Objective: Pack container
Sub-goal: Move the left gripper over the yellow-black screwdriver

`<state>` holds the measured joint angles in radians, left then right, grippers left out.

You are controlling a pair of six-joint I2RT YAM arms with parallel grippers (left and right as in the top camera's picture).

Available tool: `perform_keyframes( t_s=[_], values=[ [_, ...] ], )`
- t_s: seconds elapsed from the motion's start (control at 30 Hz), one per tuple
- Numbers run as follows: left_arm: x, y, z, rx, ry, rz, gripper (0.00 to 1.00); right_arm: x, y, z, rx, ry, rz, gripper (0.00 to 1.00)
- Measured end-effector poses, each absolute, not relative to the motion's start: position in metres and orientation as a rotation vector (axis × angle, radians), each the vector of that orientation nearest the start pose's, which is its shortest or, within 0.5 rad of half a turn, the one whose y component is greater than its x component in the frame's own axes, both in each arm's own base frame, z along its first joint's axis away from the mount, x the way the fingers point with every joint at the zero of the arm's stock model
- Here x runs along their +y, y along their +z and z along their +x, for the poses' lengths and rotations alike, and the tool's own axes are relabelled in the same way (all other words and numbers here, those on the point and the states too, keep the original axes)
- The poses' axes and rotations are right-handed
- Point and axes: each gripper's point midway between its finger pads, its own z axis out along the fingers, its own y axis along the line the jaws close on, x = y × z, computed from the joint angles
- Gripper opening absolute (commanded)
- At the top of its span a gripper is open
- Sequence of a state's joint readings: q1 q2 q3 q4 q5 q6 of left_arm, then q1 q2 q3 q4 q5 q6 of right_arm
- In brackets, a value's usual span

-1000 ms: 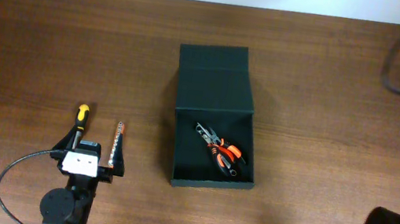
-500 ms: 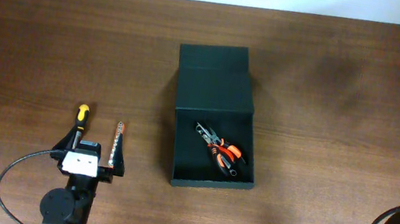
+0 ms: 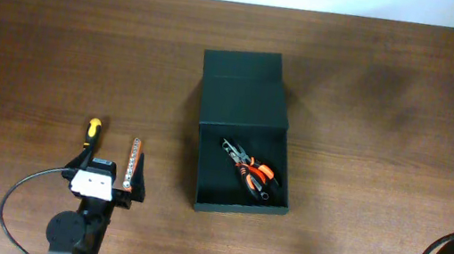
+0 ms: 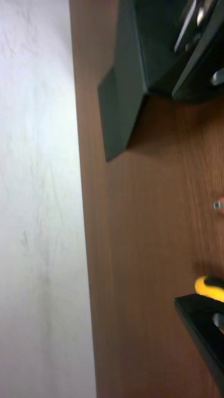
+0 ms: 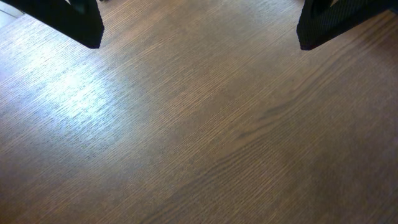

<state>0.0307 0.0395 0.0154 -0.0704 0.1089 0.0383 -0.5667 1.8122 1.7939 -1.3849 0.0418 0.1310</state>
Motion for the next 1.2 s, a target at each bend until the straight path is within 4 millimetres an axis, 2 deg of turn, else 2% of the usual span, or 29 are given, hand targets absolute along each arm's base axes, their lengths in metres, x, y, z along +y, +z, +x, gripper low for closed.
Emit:
perform_keyframes(
  t_s=[0.1, 0.2, 0.27, 0.33, 0.4, 0.5, 0.57, 0.63, 0.8, 0.87, 0.9, 1.0, 1.13, 1.2],
  values=[
    [-0.016, 0.155, 0.246, 1.672, -0.091, 0.079, 0.99, -0.205, 0.183, 0.309, 2.803, -0.115, 1.026, 0.99],
    [-0.015, 0.164, 0.239, 1.729, -0.110, 0.050, 0.99, -0.205, 0.183, 0.309, 2.801, -0.111, 1.025, 0.99],
    [-0.008, 0.184, 0.230, 1.774, -0.075, 0.012, 0.99, -0.205, 0.183, 0.309, 2.800, -0.112, 1.024, 0.99],
    [0.003, 0.220, 0.216, 1.821, -0.011, -0.030, 0.99, -0.205, 0.183, 0.309, 2.800, -0.111, 1.024, 0.99],
    [0.012, 0.243, 0.205, 1.886, 0.057, -0.048, 0.99, -0.204, 0.183, 0.309, 2.801, -0.107, 1.025, 0.99],
    [0.023, 0.262, 0.199, 1.984, 0.147, -0.051, 0.99, -0.204, 0.183, 0.309, 2.801, -0.106, 1.024, 0.99],
    [0.025, 0.257, 0.203, 2.037, 0.165, -0.039, 0.99, -0.204, 0.183, 0.309, 2.801, -0.106, 1.024, 0.99],
    [0.025, 0.241, 0.210, 2.120, 0.171, -0.024, 0.99, -0.204, 0.183, 0.309, 2.801, -0.106, 1.024, 0.99],
    [0.024, 0.215, 0.226, 2.266, 0.131, -0.068, 0.99, -0.204, 0.183, 0.309, 2.801, -0.106, 1.024, 0.99],
    [0.025, 0.204, 0.232, 2.383, 0.103, -0.097, 0.99, -0.204, 0.183, 0.310, 2.800, -0.106, 1.025, 0.99],
    [0.026, 0.199, 0.228, 2.481, 0.095, -0.113, 0.99, -0.204, 0.183, 0.309, 2.801, -0.106, 1.024, 0.99],
    [0.037, 0.207, 0.237, 2.682, 0.089, -0.172, 0.99, -0.204, 0.183, 0.309, 2.802, -0.105, 1.025, 0.99],
    [0.050, 0.216, 0.273, 2.796, 0.091, -0.199, 0.99, -0.204, 0.183, 0.309, 2.802, -0.106, 1.025, 0.99],
    [0.053, 0.209, 0.289, 2.832, 0.082, -0.195, 0.99, -0.204, 0.183, 0.309, 2.802, -0.105, 1.024, 0.99]
  ],
)
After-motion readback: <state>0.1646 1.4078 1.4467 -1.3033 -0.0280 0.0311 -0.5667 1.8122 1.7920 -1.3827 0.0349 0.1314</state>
